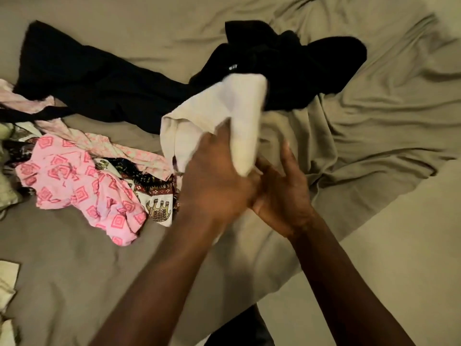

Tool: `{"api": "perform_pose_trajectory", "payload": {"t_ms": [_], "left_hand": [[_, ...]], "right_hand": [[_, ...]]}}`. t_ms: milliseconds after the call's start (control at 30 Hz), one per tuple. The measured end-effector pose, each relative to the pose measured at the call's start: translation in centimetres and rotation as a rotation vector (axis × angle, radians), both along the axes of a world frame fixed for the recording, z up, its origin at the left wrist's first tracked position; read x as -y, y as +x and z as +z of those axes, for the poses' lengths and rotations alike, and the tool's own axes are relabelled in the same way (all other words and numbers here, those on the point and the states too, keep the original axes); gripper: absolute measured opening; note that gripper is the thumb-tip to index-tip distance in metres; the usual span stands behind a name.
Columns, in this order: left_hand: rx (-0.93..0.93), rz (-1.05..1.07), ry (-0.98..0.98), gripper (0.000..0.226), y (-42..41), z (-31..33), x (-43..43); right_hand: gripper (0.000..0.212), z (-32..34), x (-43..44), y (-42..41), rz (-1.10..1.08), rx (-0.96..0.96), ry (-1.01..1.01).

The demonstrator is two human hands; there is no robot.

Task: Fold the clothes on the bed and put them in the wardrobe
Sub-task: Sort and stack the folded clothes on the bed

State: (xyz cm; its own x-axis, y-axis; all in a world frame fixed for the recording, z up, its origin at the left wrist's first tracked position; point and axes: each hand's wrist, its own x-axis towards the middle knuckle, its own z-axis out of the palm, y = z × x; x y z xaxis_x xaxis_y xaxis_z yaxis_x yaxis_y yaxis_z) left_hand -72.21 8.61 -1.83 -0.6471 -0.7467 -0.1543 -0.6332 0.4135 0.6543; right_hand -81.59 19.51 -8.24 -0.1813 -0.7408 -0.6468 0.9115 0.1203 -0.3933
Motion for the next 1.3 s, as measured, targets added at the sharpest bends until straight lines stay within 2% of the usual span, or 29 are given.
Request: {"api": "perform_pose_trajectory", "payload": {"t_ms": [67,133,200,233,300,333,433,500,567,633,667,733,800,867,933,1000,1067,1133,1200,1300], "left_hand": [[0.202,-0.13,-0.096,0.096,-1.0,-1.8,-4.4],[0.322,-0.223,-0.114,0.096,-1.5,-5.9,-8.7],[0.325,-0.332,-0.151,0.089,-1.1,-9.6,-11.9],[0.322,-0.385,-0.117,0.083,-1.0,-10.8,-13.3],[0.194,-0.409,0.0,0.067,0.0,-11.6,-14.7],[0.096,-0.332,0.026,0.059,0.6,-11.3,-15.1],[-0.02,0.141,0.03,0.046,3.0,-10.5,-14.2],[0.025,0.486,0.058,0.043,4.5,-11.0,-12.8],[0.085,0.714,0.202,0.04,5.8,-12.2,-11.0],[0.08,0.81,0.392,0.036,6.5,-13.4,-9.8],[0.09,0.813,0.44,0.034,6.6,-13.9,-9.7],[0.082,0.792,0.406,0.032,6.5,-14.1,-9.7],[-0.034,0.822,0.36,0.025,6.5,-13.6,-9.7],[-0.15,0.91,0.356,0.021,7.2,-13.6,-9.1],[-0.232,1.026,0.358,0.021,8.3,-14.2,-8.7],[-0.202,1.102,0.364,0.015,9.2,-14.2,-8.6],[-0.07,0.995,0.388,0.02,9.5,-13.3,-9.3],[0.065,0.724,0.363,0.04,9.5,-11.9,-10.7],[0.165,0.507,0.313,0.055,9.4,-11.4,-12.0],[0.217,0.399,0.376,0.055,9.2,-12.6,-12.6]], "right_hand": [[0.083,-1.1,-2.5,0.2,-0.137,0.076,0.014],[0.081,-2.5,-5.3,0.1,-0.321,0.122,0.049],[0.081,-3.6,-7.6,-0.1,-0.394,0.083,0.158],[0.081,-3.7,-8.5,-0.5,-0.389,0.037,0.21],[0.078,-4.4,-9.1,-1.2,-0.348,-0.093,0.336],[0.07,-4.7,-9.3,-1.5,-0.313,-0.246,0.425],[0.046,-5.3,-9.4,-2.1,-0.207,-0.977,0.844],[0.04,-5.2,-9.0,-2.3,-0.138,-1.301,0.963],[0.04,-5.6,-8.3,-2.9,0.01,-1.6,1.043],[0.038,-6.4,-7.6,-3.3,0.175,-1.893,1.022],[0.035,-6.6,-7.1,-3.1,0.233,-2.013,0.911],[0.031,-7.2,-6.1,-2.2,0.358,-2.162,0.545],[0.032,-7.6,-5.7,-0.4,0.503,-2.183,0.343],[0.039,-8.3,-6.2,1.2,0.558,-2.059,0.42],[0.045,-9.0,-7.3,1.4,0.513,-1.896,0.513],[0.046,-9.0,-7.7,0.5,0.498,-1.754,0.487],[0.045,-8.3,-7.3,-0.7,0.512,-1.639,0.391],[0.038,-7.3,-6.9,-1.9,0.509,-1.627,0.361],[0.036,-6.6,-6.6,-3.5,0.569,-1.698,0.467],[0.037,-6.4,-5.9,-5.3,0.736,-1.735,0.666]]}}
